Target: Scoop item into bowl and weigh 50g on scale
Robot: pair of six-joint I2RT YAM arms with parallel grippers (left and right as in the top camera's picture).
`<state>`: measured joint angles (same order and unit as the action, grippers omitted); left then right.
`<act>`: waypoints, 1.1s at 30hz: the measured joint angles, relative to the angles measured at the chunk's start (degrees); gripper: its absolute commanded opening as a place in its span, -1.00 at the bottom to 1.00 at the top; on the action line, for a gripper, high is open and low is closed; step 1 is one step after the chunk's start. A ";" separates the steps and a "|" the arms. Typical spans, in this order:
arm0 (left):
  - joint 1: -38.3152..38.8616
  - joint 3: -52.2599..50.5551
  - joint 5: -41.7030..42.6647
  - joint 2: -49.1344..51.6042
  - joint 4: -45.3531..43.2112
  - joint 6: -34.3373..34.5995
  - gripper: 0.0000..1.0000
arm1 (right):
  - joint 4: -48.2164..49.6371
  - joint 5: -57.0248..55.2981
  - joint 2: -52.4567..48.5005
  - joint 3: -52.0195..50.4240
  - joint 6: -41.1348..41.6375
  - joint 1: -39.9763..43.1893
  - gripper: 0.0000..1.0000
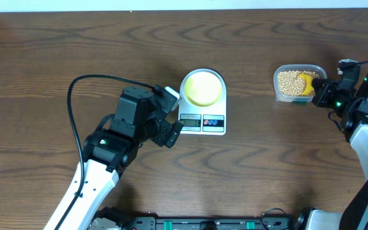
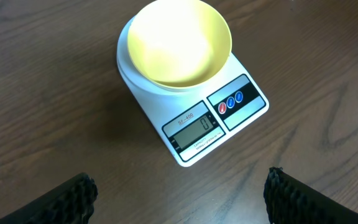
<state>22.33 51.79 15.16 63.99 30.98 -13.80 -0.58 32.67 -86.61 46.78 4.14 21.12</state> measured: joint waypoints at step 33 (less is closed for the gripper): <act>0.00 0.00 0.00 0.00 0.00 0.00 0.76 | 3.50 11.80 -0.02 0.00 9.90 8.26 -0.98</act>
<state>22.33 51.79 15.16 63.99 30.98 -13.80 2.92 44.47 -86.63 46.78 14.04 29.39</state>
